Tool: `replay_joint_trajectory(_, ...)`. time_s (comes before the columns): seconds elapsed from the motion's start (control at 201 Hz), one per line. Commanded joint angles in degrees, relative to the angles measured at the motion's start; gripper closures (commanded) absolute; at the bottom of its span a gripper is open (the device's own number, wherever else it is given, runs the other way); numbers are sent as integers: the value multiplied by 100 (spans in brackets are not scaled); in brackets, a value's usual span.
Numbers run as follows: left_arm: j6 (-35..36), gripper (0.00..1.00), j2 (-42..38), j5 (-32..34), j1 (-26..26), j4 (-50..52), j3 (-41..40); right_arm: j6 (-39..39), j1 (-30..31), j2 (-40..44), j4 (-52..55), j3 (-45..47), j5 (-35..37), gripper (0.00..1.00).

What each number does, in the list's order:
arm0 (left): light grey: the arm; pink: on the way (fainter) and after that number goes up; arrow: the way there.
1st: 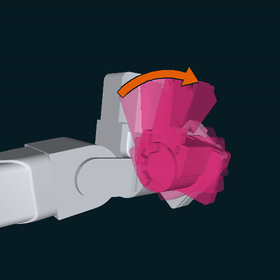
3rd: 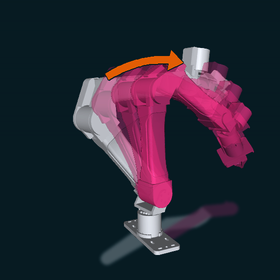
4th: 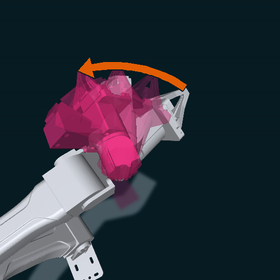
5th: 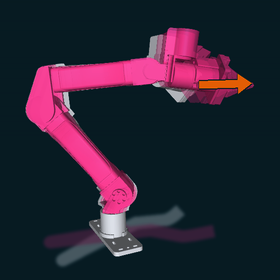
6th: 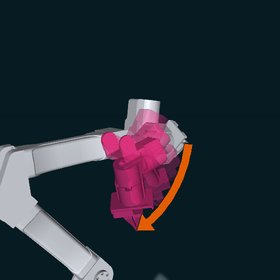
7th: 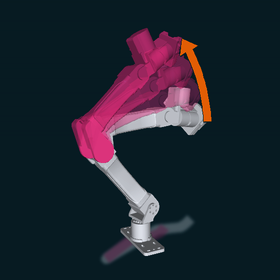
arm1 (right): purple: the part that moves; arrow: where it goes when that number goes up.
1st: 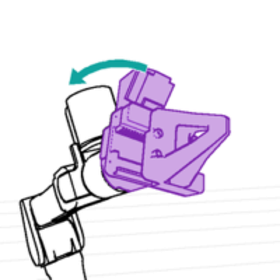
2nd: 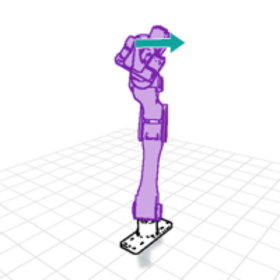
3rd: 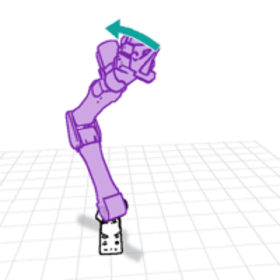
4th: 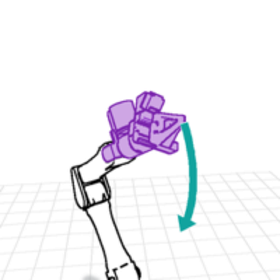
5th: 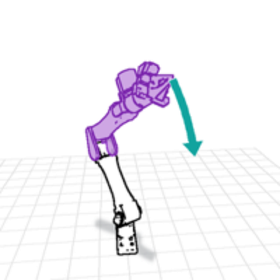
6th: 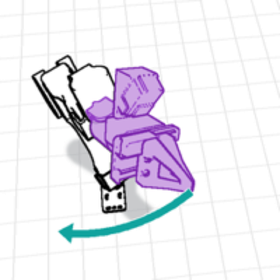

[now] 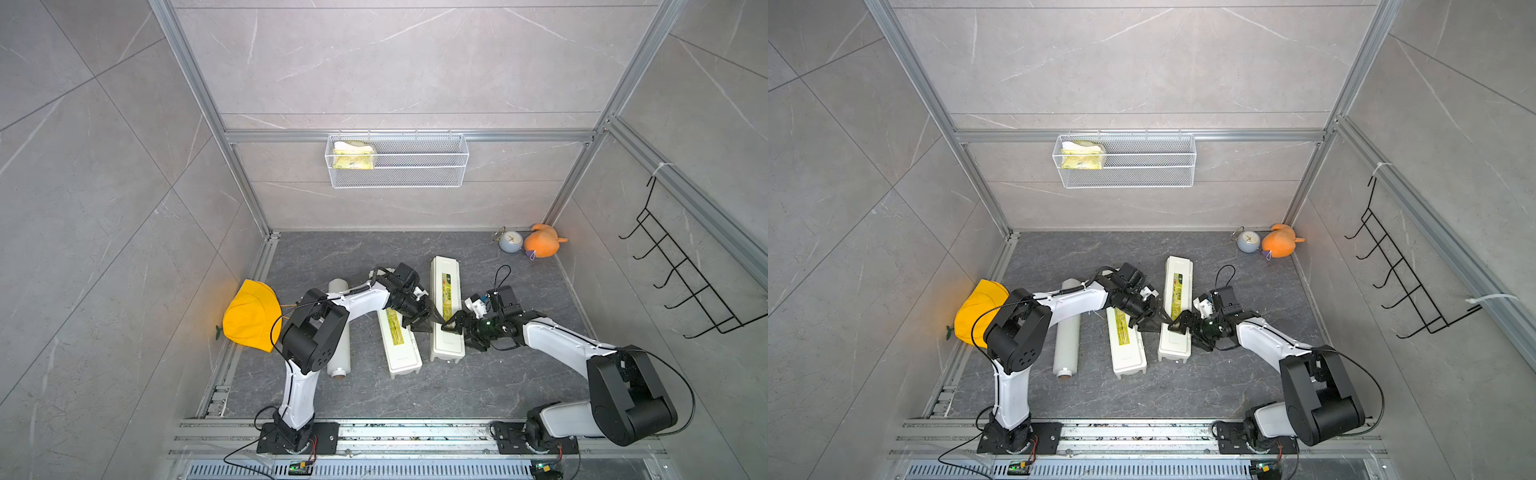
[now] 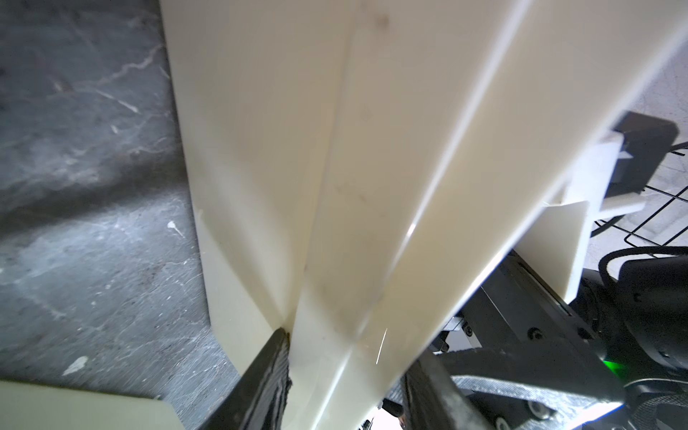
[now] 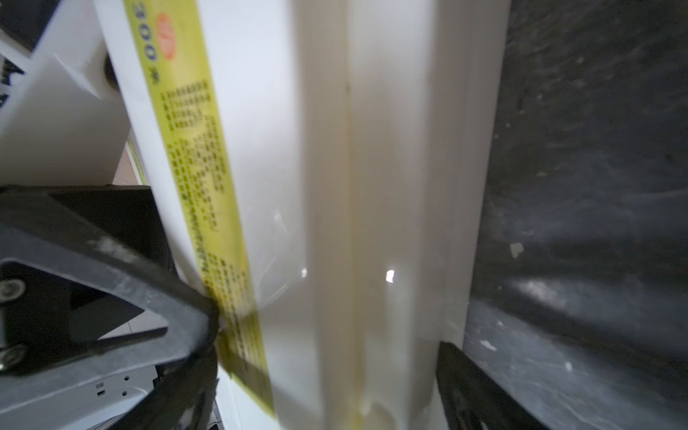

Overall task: Put plastic wrap rolls into dispensers
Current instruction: Close the lid on the plastic wrap cutting box.

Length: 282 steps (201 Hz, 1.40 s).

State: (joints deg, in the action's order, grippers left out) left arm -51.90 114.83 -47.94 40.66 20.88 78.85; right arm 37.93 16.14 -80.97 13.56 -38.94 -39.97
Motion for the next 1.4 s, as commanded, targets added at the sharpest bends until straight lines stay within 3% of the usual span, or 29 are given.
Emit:
replay_joint_trajectory(0.0, -228, 51, 351, -96, 234, -102, 43, 346, 92, -165, -794, -65, -277, 9)
replay_joint_trajectory(0.289, -1032, 46, 297, -699, 238, -1457, -113, 103, 102, -420, -403, -265, -3, 7)
replay_joint_trajectory(0.468, -1138, 37, 58, -743, 146, -1594, -251, 9, 108, -332, 41, -428, 217, 5)
replay_joint_trajectory(0.592, -1123, 33, -121, -734, 106, -1514, -296, -47, 126, -152, 497, -557, 476, 2)
replay_joint_trajectory(0.876, -471, 31, -335, -536, 20, -431, -171, -127, 145, 135, 938, -596, 638, 1)
replay_joint_trajectory(1.398, -352, 28, -552, -399, 3, -259, -385, -432, 117, 554, 1483, -569, 707, 3)
